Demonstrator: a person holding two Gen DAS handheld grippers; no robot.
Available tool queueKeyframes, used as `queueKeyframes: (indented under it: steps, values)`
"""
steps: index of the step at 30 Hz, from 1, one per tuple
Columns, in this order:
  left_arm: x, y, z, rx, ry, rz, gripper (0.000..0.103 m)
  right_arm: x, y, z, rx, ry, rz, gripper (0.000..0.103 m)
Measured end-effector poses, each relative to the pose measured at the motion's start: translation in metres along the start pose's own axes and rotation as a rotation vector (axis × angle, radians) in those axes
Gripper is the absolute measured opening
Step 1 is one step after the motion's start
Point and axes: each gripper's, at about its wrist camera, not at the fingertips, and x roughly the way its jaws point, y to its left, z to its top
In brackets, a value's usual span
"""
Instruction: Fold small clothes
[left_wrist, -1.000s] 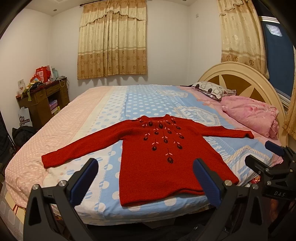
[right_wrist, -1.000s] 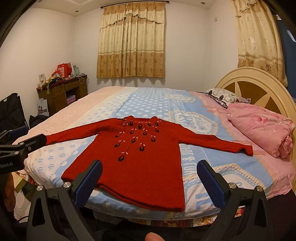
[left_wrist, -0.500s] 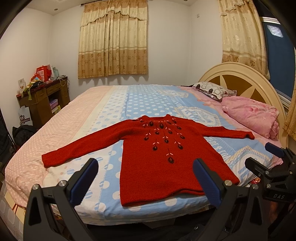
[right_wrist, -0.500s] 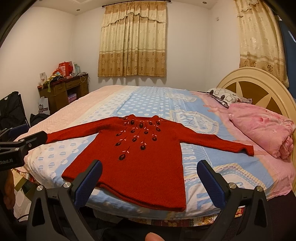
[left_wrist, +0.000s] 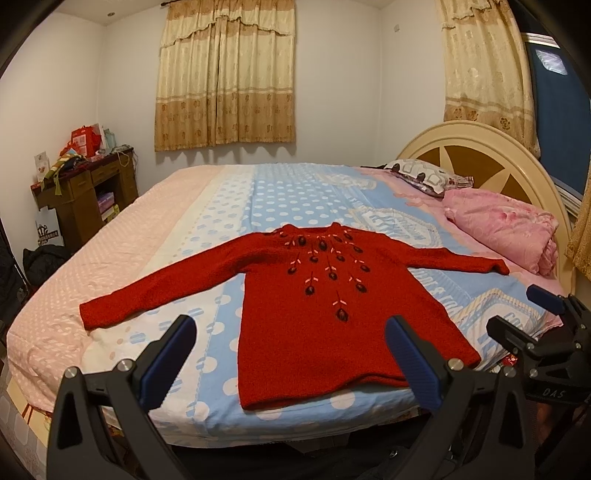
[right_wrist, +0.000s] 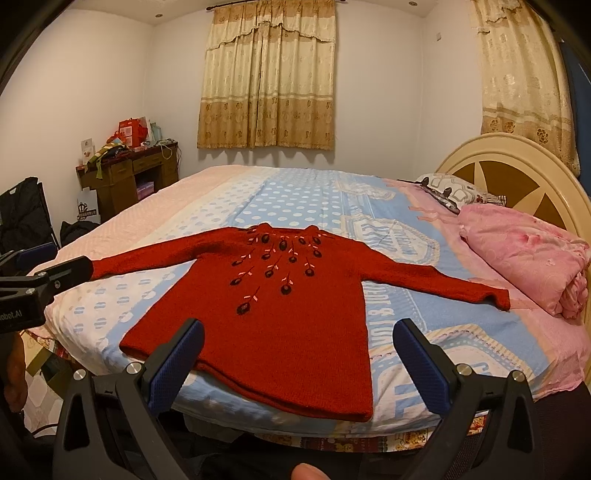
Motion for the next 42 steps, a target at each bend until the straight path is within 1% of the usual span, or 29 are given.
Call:
queueKeyframes:
  steps: [5, 7, 8, 10, 12, 16, 17, 19, 21, 23, 25, 26, 28, 31, 32, 36, 38, 40, 42]
  values:
    - [0.009, 0.001, -0.003, -0.001, 0.025, -0.008, 0.103, 0.009, 0.0, -0.002, -0.017, 0.012, 0.014, 0.102]
    - [0.011, 0.002, -0.002, 0.0, 0.025, -0.016, 0.103, 0.013, -0.003, -0.003, -0.022, 0.016, 0.041, 0.102]
    - [0.012, 0.004, -0.001, 0.002, 0.021, -0.038, 0.103, 0.016, -0.006, -0.004, -0.017, 0.019, 0.058, 0.102]
    - [0.015, 0.008, 0.002, 0.001, 0.016, -0.053, 0.103, 0.024, -0.014, -0.005, -0.002, 0.025, 0.078, 0.102]
    - [0.022, 0.015, 0.006, -0.002, 0.011, -0.054, 0.103, 0.036, -0.025, -0.005, 0.014, 0.037, 0.067, 0.102]
    - [0.047, 0.029, 0.016, 0.008, 0.037, -0.04, 0.103, 0.055, -0.054, -0.005, 0.05, 0.048, 0.028, 0.102]
    - [0.058, 0.032, 0.02, 0.021, 0.048, -0.022, 0.103, 0.064, -0.067, -0.005, 0.077, 0.06, 0.021, 0.102]
    - [0.073, 0.036, 0.024, 0.037, 0.059, -0.013, 0.103, 0.073, -0.085, -0.005, 0.111, 0.059, 0.023, 0.102]
    - [0.092, 0.044, 0.03, 0.058, 0.071, 0.006, 0.103, 0.09, -0.113, -0.004, 0.157, 0.09, -0.016, 0.102]
    - [0.117, 0.054, 0.035, 0.064, 0.087, 0.024, 0.103, 0.107, -0.153, -0.003, 0.257, 0.116, -0.027, 0.102]
    - [0.133, 0.062, 0.037, 0.062, 0.094, 0.047, 0.103, 0.119, -0.186, -0.004, 0.344, 0.141, -0.056, 0.102]
    - [0.145, 0.067, 0.039, 0.06, 0.099, 0.057, 0.103, 0.128, -0.211, -0.006, 0.408, 0.163, -0.068, 0.101]
    - [0.166, 0.073, 0.041, 0.063, 0.105, 0.088, 0.103, 0.139, -0.238, -0.008, 0.473, 0.183, -0.089, 0.1]
    - [0.19, 0.078, 0.045, 0.058, 0.112, 0.103, 0.103, 0.159, -0.282, -0.011, 0.565, 0.222, -0.13, 0.091]
    - [0.201, 0.08, 0.046, 0.046, 0.118, 0.105, 0.103, 0.163, -0.292, -0.013, 0.584, 0.23, -0.135, 0.088]
    - [0.231, 0.084, 0.049, 0.026, 0.137, 0.105, 0.103, 0.183, -0.331, -0.016, 0.66, 0.257, -0.164, 0.079]
    - [0.244, 0.088, 0.047, 0.019, 0.149, 0.108, 0.103, 0.195, -0.349, -0.016, 0.703, 0.267, -0.166, 0.07]
    - [0.255, 0.091, 0.047, 0.016, 0.155, 0.108, 0.103, 0.202, -0.366, -0.017, 0.75, 0.27, -0.164, 0.066]
    - [0.264, 0.096, 0.046, 0.009, 0.161, 0.111, 0.103, 0.211, -0.382, -0.018, 0.802, 0.269, -0.173, 0.065]
